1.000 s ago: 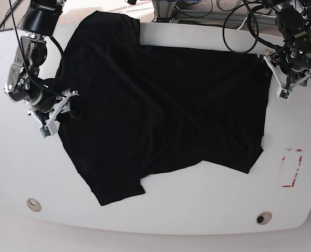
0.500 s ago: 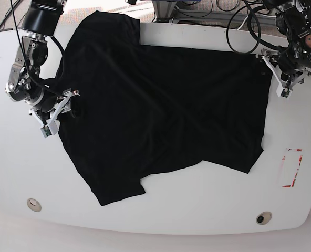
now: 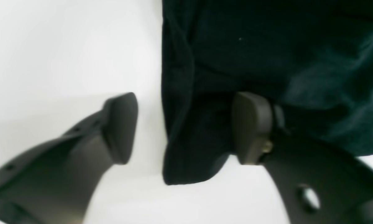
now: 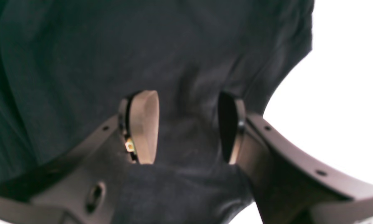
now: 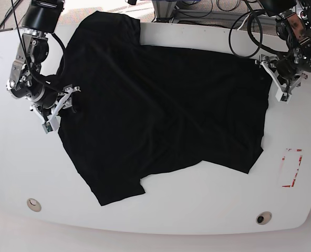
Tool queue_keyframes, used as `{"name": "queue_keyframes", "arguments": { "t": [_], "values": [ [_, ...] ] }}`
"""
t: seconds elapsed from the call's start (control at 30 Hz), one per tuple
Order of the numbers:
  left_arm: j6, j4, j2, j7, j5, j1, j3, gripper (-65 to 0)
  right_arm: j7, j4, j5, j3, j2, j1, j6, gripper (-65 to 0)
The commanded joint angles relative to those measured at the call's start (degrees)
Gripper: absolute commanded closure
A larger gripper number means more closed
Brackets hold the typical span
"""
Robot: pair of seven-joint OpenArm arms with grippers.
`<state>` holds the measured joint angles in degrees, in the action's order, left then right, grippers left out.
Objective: Layout the t-shirt on the table in an organized manner, then fold the t-shirt properly
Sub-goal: 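Pull the shirt shoulders apart with both grippers, spreading it flat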
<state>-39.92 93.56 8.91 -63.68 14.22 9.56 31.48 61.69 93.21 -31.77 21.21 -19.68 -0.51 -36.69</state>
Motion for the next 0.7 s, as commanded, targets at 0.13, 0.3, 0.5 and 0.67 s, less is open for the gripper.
{"name": "queue_keyframes", "arguments": {
  "t": [0.13,0.3,0.5,0.67],
  "values": [
    [-0.08,2.57,0.10,-0.89,-0.28,0.42,-0.41,-18.3,-1.25,0.90,-1.07,0.46,-0.93,0.91,-0.28,-30.0],
    [-0.08,2.57,0.10,-0.89,-0.28,0.42,-0.32,-10.6,-1.25,0.90,-1.07,0.63,-0.93,0.91,-0.28,-29.8],
    [-0.08,2.57,0.19,-0.89,-0.28,0.50,-0.41,0.0,-1.16,1.16,-1.15,3.62,-0.93,0.91,-0.28,-29.8],
    [-0.08,3.98,0.98,-0.89,-0.28,0.50,-0.23,0.0,2.88,1.69,-1.24,9.86,-0.85,1.00,-0.54,-29.8]
  ]
}}
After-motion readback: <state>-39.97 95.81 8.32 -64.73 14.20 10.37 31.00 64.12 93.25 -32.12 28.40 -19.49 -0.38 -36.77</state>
